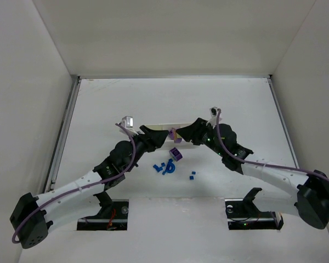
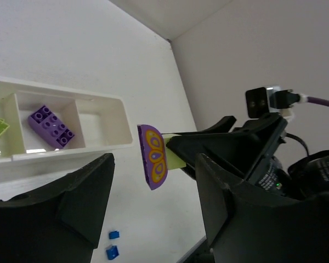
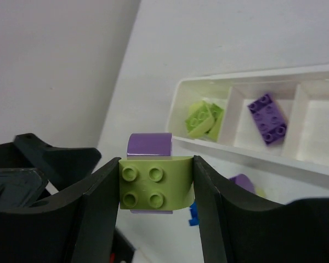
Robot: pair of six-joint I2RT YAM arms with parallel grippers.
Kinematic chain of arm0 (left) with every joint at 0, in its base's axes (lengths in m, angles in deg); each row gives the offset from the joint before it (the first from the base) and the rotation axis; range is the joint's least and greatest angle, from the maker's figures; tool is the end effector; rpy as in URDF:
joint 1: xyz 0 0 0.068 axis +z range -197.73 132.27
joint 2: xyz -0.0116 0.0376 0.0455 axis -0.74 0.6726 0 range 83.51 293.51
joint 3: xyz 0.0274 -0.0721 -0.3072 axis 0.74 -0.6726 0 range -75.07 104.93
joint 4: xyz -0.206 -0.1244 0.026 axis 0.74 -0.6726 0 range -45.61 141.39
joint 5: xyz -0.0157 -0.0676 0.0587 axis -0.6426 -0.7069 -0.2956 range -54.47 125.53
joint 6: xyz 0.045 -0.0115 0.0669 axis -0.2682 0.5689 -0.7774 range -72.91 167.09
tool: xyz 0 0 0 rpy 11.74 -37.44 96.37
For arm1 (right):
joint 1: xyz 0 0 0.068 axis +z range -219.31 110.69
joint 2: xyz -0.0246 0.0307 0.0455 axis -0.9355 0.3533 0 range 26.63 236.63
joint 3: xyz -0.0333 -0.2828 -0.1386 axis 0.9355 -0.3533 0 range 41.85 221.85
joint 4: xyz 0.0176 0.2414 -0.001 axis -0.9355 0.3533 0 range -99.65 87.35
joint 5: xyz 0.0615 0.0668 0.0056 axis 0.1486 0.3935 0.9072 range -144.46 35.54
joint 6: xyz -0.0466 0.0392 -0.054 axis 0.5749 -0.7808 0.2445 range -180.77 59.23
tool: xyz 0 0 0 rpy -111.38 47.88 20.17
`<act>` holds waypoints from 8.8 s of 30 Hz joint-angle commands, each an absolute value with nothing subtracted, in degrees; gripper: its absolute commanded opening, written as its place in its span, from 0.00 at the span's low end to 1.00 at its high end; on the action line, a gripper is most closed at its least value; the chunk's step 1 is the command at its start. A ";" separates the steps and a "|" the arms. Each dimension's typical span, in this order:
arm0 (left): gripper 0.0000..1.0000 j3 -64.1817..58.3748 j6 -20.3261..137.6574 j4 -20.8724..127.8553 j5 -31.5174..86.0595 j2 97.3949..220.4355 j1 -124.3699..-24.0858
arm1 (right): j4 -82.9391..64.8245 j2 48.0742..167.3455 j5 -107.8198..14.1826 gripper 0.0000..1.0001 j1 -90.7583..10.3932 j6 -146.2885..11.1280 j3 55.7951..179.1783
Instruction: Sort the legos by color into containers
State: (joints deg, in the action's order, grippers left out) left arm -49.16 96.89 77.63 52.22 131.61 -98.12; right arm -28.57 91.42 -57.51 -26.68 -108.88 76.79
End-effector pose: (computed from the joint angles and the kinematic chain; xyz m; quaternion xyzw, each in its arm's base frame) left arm 0.1336 -0.1296 0.3245 -0.1028 0.6749 -0.4919 0.5403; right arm 0.1898 0.1696 0.3062 0.0538 0.7693 0.4384 0.4616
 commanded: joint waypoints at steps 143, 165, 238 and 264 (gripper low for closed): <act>0.19 -27.27 82.77 82.06 50.47 170.77 -91.01 | -18.97 87.63 -73.97 0.58 -18.30 -96.80 72.35; 0.51 -35.77 83.64 81.62 52.50 162.10 -88.29 | -17.65 105.46 -71.69 0.74 -12.40 -91.79 81.92; 0.36 -56.00 110.19 96.47 43.09 136.68 -85.48 | -90.86 125.15 -44.70 0.31 -27.17 -151.46 74.99; 0.44 -56.35 110.72 100.96 43.71 141.52 -85.56 | -97.81 127.35 -42.86 0.31 -27.08 -156.21 74.81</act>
